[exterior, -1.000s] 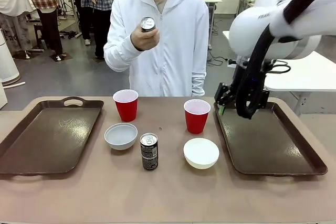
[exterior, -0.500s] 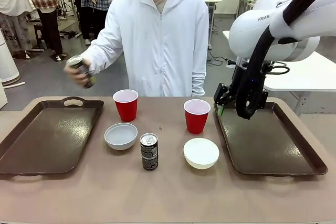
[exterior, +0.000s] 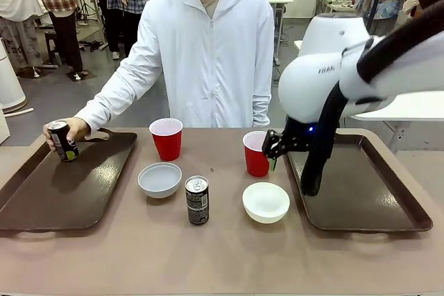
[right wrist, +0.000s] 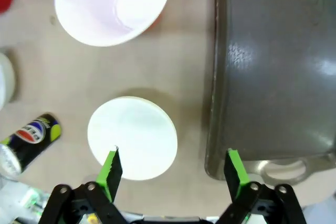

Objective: Prepare tableware on both trays.
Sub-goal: Pick up a Picnic Bowl from the table and place it on a Handle tray.

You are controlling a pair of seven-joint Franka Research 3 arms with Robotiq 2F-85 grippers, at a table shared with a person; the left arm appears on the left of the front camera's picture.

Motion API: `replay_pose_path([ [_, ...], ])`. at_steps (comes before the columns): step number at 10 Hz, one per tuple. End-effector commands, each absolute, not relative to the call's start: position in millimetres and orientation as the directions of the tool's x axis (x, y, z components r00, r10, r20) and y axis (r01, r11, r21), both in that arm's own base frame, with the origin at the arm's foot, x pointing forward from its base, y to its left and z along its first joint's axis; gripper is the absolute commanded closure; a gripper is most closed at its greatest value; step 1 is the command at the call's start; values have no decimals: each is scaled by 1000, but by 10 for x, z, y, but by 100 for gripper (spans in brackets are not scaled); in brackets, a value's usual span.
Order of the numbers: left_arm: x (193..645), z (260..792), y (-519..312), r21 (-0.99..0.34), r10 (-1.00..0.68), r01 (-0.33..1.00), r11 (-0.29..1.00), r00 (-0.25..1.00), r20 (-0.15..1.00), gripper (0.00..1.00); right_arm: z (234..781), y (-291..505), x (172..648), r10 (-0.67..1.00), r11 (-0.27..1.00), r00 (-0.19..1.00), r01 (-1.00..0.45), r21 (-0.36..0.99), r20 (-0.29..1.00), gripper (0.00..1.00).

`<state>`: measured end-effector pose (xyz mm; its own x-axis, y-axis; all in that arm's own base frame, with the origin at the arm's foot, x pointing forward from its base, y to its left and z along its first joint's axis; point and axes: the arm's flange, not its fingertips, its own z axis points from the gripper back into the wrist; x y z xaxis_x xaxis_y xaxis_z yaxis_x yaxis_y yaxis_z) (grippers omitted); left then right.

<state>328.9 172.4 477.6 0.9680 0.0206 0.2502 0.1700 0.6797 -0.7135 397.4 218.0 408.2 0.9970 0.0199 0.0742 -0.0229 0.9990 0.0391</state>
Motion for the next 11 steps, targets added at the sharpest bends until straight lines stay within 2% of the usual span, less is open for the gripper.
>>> replay_pose_path([
  [1,3279,4780,1742,-717,21,174,675,967,254,0,3817,2227,4093,-31,999,995,33,-25,91,0],
  [4,3279,4780,1742,-717,21,174,675,967,254,0,3498,2368,4132,12,1000,1000,-11,-29,12,0],
  [6,3279,4780,1742,-717,21,174,675,967,254,0,3386,2470,4099,52,998,999,-51,-38,11,0],
  [7,3279,4780,1742,-717,21,174,675,967,254,0,3350,2488,4120,57,998,998,-57,-35,0,13],
  [8,3279,4780,1742,-717,21,174,675,967,254,0,3347,2481,4139,49,998,999,-49,-36,-5,19],
  [9,3279,4780,1742,-717,21,174,675,967,254,0,3357,2497,4109,49,998,999,-49,-36,-3,19],
  [10,3279,4780,1742,-717,21,174,675,967,254,0,3373,2496,4098,55,998,998,-55,-39,-8,39],
  [11,3279,4780,1742,-717,21,174,675,967,254,0,3385,2496,4092,56,998,998,-56,-41,-4,36],
])
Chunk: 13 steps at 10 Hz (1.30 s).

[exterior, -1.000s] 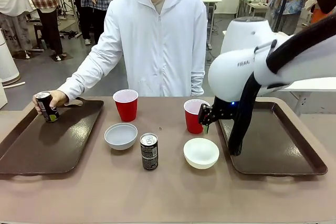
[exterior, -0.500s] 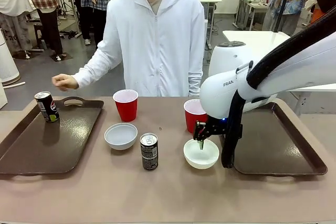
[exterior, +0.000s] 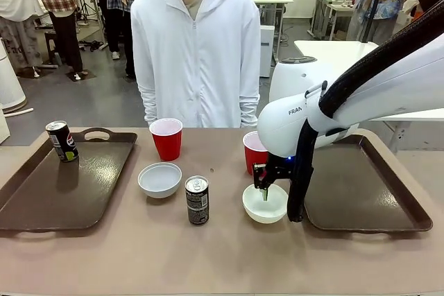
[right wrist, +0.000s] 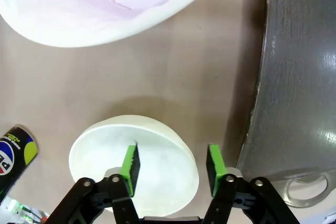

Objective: Prepare tableware on both trays.
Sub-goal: Pick up a Picnic Bowl from the table and place it on a Handle tray.

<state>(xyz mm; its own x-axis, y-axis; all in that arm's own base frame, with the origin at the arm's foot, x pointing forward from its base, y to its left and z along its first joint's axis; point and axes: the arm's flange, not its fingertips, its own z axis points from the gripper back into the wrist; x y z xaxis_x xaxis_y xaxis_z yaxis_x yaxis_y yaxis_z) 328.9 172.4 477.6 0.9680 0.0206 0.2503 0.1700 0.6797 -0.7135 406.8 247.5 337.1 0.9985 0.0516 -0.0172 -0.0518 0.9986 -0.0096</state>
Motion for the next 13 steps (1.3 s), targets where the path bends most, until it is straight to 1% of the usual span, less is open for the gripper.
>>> replay_pose_path([
  [1,3279,4780,1742,-717,21,174,675,967,254,0,3387,2498,4097,55,998,998,-55,-39,-7,58],
  [2,3279,4780,1742,-717,21,174,675,967,254,0,3389,2493,4102,61,997,998,-62,-35,-16,43],
  [3,3279,4780,1742,-717,21,174,675,967,254,0,3417,2481,4103,62,998,998,-62,-28,-12,77],
  [4,3279,4780,1742,-717,21,174,675,967,254,0,3420,2476,4104,66,998,998,-66,-24,-14,62],
  [5,3279,4780,1742,-717,21,174,675,967,254,0,3426,2469,4107,72,997,997,-72,-20,-19,96],
  [6,3279,4780,1742,-717,21,174,675,967,254,0,3438,2457,4103,74,997,997,-74,-16,-19,81],
  [7,3279,4780,1742,-717,21,174,675,967,254,0,3484,2427,4085,78,997,997,-78,-6,-16,100],
  [8,3279,4780,1742,-717,21,174,675,967,254,0,3537,2401,4063,76,997,997,-76,-5,-9,100],
  [10,3279,4780,1742,-717,21,174,675,967,254,0,3708,2322,3985,83,995,995,-86,-57,-60,100],
  [11,3279,4780,1742,-717,21,174,675,967,254,0,3919,2210,3894,112,992,990,-116,-49,-82,100],
  [12,3279,4780,1742,-717,21,174,675,967,254,0,4241,2060,3718,164,986,983,-166,-15,-88,100],
  [13,3279,4780,1742,-717,21,174,675,967,254,0,4519,1905,3632,157,987,986,-155,41,-55,100],
])
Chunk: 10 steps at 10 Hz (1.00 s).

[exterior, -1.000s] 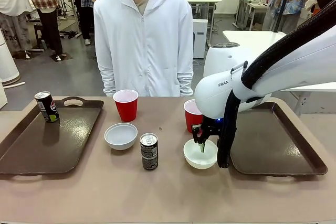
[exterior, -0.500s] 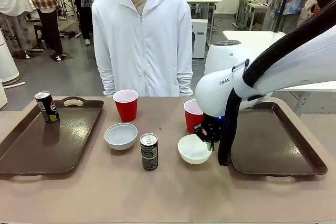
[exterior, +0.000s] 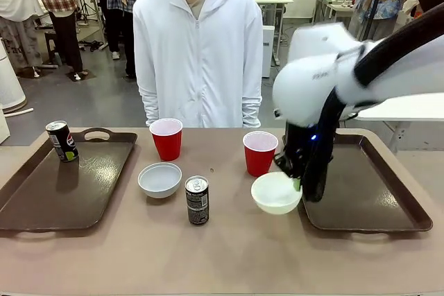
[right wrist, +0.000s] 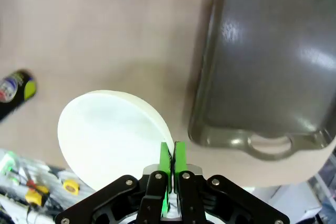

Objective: Prepare tableware on both trays.
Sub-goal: Pick up a Picnic Bowl from the table and place it on a Handle tray.

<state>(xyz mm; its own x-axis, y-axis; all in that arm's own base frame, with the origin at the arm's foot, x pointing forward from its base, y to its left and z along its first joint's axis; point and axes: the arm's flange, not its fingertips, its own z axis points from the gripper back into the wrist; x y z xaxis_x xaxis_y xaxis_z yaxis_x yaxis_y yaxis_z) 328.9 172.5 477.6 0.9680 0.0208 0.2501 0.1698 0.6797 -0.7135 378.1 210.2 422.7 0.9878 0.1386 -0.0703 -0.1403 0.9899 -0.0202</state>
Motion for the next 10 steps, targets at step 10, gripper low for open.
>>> replay_pose_path([
  [10,3279,4780,1742,-717,21,174,675,967,254,0,5168,1011,3765,149,974,987,-156,162,56,96],
])
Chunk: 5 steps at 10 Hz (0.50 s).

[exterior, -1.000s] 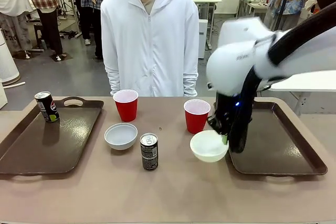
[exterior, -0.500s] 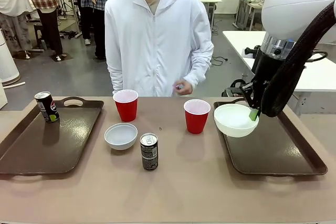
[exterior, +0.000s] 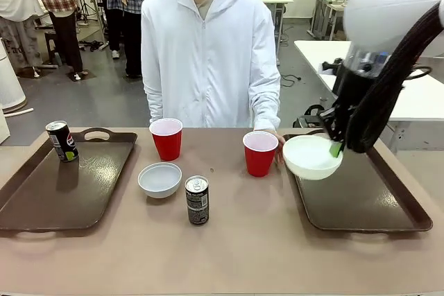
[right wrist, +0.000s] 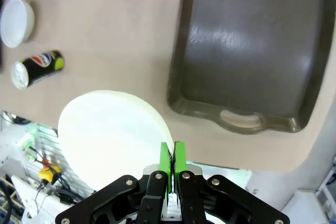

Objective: Prepare tableware on both trays.
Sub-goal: Pick up a Picnic Bowl from the table and place it on a Handle tray.

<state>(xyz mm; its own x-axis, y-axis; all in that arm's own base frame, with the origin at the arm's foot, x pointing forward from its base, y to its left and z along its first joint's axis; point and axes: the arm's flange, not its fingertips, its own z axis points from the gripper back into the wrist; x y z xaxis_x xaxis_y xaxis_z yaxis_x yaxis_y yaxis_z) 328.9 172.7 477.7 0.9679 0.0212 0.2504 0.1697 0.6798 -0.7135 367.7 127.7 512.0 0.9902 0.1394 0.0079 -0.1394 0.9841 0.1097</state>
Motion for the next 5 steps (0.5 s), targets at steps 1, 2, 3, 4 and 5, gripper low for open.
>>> replay_pose_path([
  [1,3279,4780,1742,-717,21,174,675,967,254,0,5195,741,3833,144,977,984,-158,146,102,96],
  [2,3279,4780,1742,-717,21,174,675,967,254,0,5176,506,3899,151,977,982,-166,138,110,96],
  [3,3279,4780,1742,-717,21,174,675,967,254,0,5129,273,3980,146,979,982,-160,127,117,96],
  [4,3279,4780,1742,-717,21,174,675,967,254,0,5061,78,4062,127,982,985,-140,124,113,96],
  [5,3279,4780,1742,-717,21,174,675,967,254,0,4972,-65,4144,105,985,990,-117,127,99,96],
])
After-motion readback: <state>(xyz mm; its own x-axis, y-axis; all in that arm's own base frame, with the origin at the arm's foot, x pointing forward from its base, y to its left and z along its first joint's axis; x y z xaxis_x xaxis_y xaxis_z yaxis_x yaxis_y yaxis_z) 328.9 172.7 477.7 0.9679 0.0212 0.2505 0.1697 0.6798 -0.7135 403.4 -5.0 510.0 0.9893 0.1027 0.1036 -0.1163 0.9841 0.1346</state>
